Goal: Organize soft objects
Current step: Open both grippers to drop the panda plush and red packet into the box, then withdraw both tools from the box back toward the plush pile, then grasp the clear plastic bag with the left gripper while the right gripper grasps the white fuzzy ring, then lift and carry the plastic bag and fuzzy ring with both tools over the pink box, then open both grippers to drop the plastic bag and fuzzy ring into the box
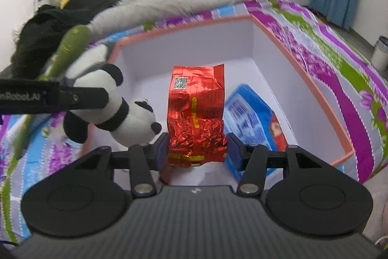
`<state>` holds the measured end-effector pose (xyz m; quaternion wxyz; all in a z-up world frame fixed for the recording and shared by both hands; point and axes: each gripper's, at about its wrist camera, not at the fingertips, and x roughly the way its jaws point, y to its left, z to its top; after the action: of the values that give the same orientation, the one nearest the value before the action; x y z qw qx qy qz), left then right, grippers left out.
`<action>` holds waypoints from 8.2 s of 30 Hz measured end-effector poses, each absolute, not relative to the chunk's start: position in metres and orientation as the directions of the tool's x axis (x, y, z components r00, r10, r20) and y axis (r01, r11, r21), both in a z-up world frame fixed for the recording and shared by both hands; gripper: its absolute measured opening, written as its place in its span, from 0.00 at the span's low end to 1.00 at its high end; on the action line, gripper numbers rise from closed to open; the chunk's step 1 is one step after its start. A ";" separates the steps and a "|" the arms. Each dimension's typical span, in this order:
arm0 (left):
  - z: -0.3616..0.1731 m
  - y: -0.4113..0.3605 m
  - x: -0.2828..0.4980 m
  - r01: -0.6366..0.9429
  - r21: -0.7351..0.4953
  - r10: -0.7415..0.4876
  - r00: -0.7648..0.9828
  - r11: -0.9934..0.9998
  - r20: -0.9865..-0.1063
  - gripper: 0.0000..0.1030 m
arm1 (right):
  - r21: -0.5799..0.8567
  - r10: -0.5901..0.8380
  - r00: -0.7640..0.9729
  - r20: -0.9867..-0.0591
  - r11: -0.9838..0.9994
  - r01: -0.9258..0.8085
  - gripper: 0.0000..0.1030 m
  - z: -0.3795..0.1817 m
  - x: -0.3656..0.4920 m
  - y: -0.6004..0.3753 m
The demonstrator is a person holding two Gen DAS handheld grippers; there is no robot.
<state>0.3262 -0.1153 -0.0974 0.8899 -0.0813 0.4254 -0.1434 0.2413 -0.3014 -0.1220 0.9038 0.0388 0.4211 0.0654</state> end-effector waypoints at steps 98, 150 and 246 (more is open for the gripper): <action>-0.083 0.110 0.102 -0.125 -0.227 -0.085 0.675 0.966 -0.733 0.73 | 0.178 0.398 0.634 -0.663 0.906 -0.383 0.54 -0.070 0.111 -0.117; -0.227 0.142 0.319 -0.041 -0.238 -0.171 0.580 0.970 -0.797 0.14 | 0.032 0.295 0.540 -0.788 0.896 -0.443 0.10 -0.187 0.328 -0.037; -0.038 -0.052 0.276 0.149 -0.356 -0.342 0.740 0.923 -0.578 0.12 | 0.205 0.195 0.763 -0.617 0.975 -0.083 0.11 -0.039 0.229 -0.289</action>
<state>0.2760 -0.0519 -0.0377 0.9216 -0.1446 0.3347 -0.1332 0.2292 -0.2885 -0.0392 0.9352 0.0829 0.3362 0.0742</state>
